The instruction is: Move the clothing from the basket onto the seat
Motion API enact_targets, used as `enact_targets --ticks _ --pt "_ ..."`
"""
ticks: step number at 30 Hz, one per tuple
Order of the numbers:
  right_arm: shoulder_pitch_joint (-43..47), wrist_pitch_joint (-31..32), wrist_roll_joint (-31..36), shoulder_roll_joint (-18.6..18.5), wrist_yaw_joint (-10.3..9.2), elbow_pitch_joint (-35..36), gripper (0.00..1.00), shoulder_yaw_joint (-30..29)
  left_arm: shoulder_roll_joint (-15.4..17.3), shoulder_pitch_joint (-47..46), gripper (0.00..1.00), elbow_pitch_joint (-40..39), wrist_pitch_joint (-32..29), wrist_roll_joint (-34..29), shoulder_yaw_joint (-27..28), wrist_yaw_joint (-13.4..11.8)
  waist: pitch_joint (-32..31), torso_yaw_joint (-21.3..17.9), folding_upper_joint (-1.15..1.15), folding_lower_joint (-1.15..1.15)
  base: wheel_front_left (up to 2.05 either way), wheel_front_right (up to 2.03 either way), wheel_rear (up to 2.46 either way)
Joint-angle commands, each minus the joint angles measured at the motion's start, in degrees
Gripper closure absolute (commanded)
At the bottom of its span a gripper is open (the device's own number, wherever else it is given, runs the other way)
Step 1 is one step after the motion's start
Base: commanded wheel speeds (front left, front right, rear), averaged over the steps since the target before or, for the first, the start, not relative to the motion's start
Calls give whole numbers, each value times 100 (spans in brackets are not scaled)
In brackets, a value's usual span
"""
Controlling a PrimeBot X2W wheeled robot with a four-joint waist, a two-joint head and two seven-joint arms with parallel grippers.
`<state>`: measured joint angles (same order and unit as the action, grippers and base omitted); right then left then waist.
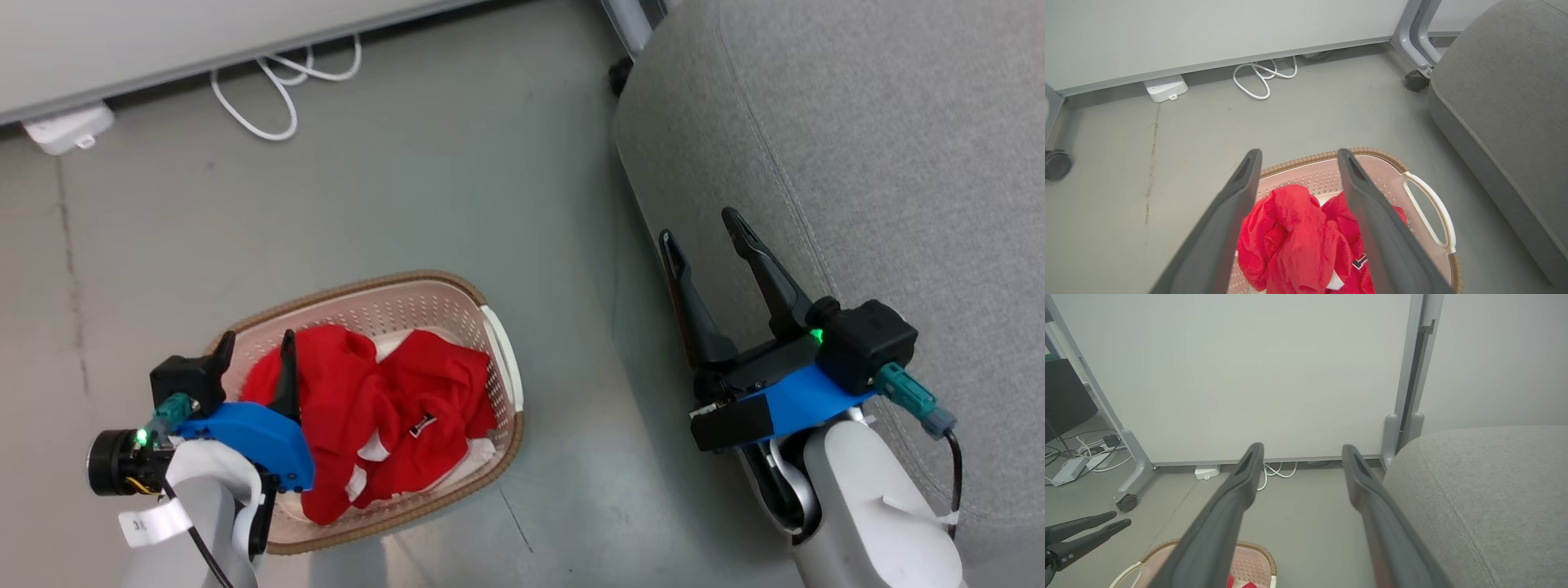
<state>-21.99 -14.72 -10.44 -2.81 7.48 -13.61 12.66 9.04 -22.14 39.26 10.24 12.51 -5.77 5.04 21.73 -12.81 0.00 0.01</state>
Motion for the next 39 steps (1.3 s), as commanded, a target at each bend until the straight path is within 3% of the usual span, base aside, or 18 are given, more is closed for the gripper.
enact_targets --ticks 1,18,23,32,33,34,39 --pt "-205 -41 -130 -12 3 26 0 83 110 -260 0 154 -113 -17 17 6 785 -540 0 -1 0 0 0" --pt "-665 -52 -805 -9 3 489 0 190 647 -1329 0 1325 -928 94 211 -440 2181 -1136 0 -1 0 0 0" --pt "-735 -52 -908 -10 3 550 0 230 770 -1520 0 1526 -1118 108 279 -720 2404 -1193 0 -1 0 0 0" --pt "-788 -52 -1034 -11 3 527 0 243 709 -1637 0 1849 -1554 309 353 -799 2555 -1205 0 -1 0 0 0" --pt "-802 -52 -1035 -11 3 514 0 240 691 -1646 58 1878 -1587 315 350 -792 2553 -1200 0 -1 0 0 0" --pt "-818 -52 -1030 -11 3 506 0 241 680 -1665 100 1884 -1590 329 338 -784 2549 -1196 0 -1 0 0 0" --pt "-846 -52 -988 -11 3 496 0 217 738 -1726 100 1962 -1569 412 316 -614 2516 -1155 0 -1 0 0 0"
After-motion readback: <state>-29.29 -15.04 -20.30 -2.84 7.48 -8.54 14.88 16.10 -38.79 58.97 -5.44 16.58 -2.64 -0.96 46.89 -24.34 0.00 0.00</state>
